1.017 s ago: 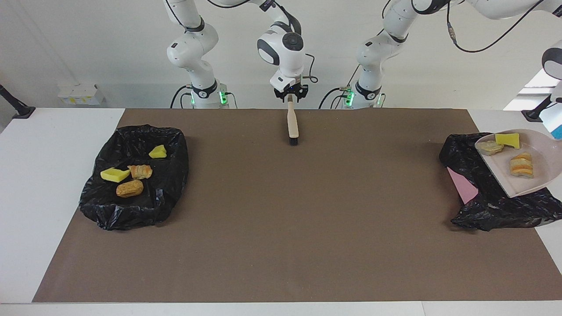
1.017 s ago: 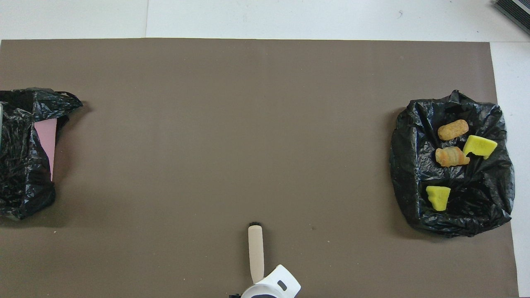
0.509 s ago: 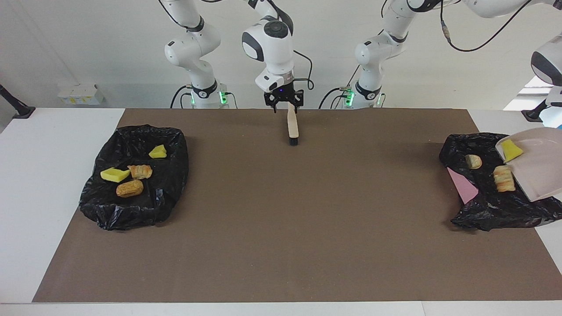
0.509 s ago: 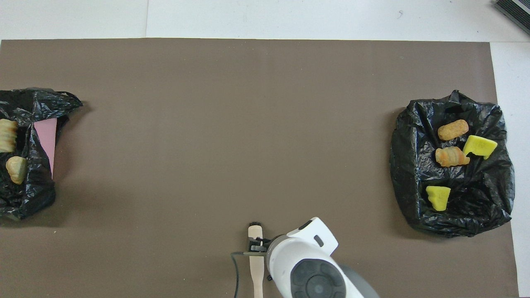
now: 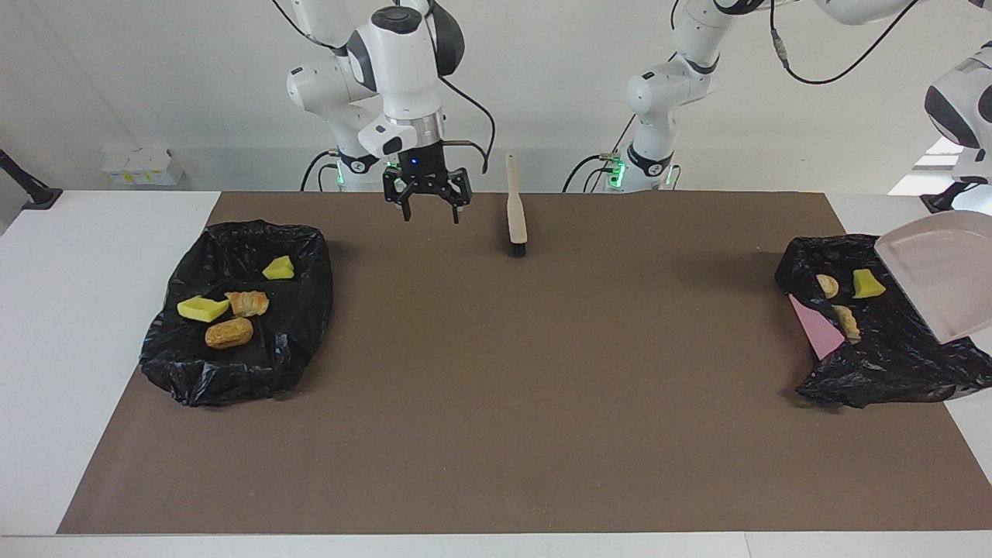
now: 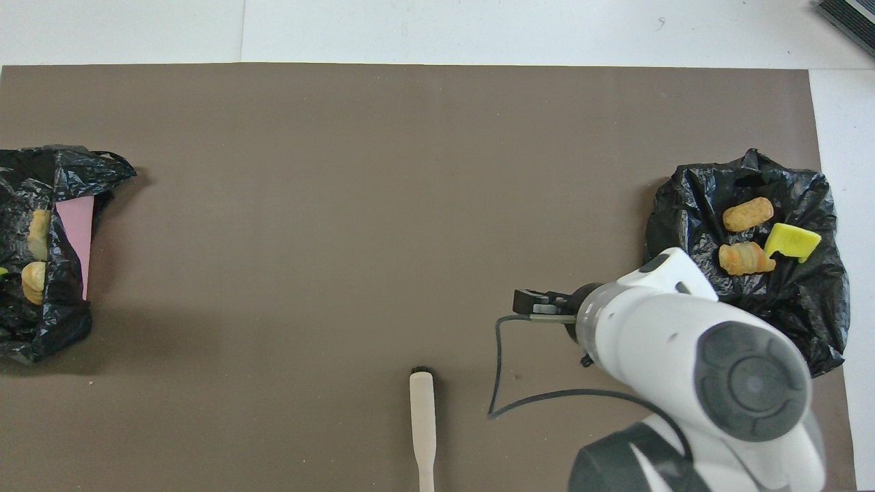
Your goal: Sweep and dump trash in bin
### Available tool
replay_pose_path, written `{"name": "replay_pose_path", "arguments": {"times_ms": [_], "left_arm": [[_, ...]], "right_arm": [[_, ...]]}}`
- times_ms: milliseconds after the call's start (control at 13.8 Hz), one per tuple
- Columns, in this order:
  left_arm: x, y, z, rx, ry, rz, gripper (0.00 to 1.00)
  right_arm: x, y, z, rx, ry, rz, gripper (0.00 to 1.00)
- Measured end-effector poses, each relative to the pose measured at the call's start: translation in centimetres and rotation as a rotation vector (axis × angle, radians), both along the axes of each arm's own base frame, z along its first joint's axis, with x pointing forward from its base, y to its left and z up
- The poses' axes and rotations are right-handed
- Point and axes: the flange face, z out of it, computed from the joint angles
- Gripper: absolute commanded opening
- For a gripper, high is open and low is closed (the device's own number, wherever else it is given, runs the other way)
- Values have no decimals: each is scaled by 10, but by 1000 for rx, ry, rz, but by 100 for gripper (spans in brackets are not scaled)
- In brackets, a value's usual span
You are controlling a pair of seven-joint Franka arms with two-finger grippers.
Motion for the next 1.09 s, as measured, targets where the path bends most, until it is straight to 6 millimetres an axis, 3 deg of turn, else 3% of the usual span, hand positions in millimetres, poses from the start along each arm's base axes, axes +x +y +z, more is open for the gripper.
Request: {"name": "replay_pose_path", "arguments": {"times_ms": [291, 654, 872, 1090], "left_arm": [[3, -16, 6, 24, -16, 0, 0], [11, -84, 11, -186, -88, -1, 0], [11, -100, 2, -357, -126, 40, 0], [8, -110, -12, -546, -199, 196, 0]], "right_arm": [[30, -69, 50, -35, -23, 49, 100], [51, -109, 97, -55, 42, -14, 100], [64, -143, 107, -60, 63, -50, 100], [61, -155, 121, -63, 98, -71, 100]]}}
